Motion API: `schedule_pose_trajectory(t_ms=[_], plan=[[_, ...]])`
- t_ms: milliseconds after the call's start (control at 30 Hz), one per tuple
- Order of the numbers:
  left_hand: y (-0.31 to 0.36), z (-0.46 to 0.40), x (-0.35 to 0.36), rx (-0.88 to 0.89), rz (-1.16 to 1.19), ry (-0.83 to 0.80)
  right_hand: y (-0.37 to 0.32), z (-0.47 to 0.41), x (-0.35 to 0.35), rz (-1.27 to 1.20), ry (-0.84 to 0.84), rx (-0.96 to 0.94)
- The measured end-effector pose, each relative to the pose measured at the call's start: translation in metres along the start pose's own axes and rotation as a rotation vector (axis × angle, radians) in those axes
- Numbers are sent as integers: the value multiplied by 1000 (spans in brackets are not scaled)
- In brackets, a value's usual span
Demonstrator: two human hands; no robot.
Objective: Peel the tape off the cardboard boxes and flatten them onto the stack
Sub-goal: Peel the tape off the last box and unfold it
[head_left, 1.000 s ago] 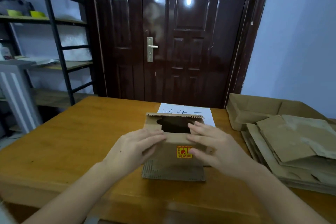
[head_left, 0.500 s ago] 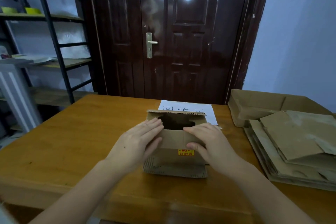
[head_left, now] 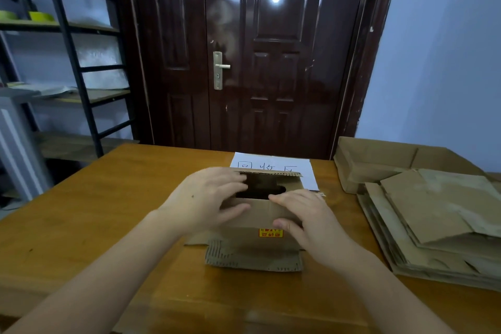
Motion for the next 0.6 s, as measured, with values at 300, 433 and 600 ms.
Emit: schedule_pose_trajectory(t_ms=[300,433,600], plan=[[-36,-5,35,-294,244,-312,6,-4,3,-3,-23,4],[-42,-5,49,-390,355,-409,10,-18,-3,-31,-92,1],[-43,-7,53,-404,274,-456,20,-55,-12,30,-307,123]])
Point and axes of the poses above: each hand's wrist, its own z-axis away from the middle knuckle, its own x-axis out of the palm, y = z × x, the point moved 8 cm from there along -z, towards the middle knuckle, and after that the axes turned 9 degrees about -y, right-handed, at the moved point
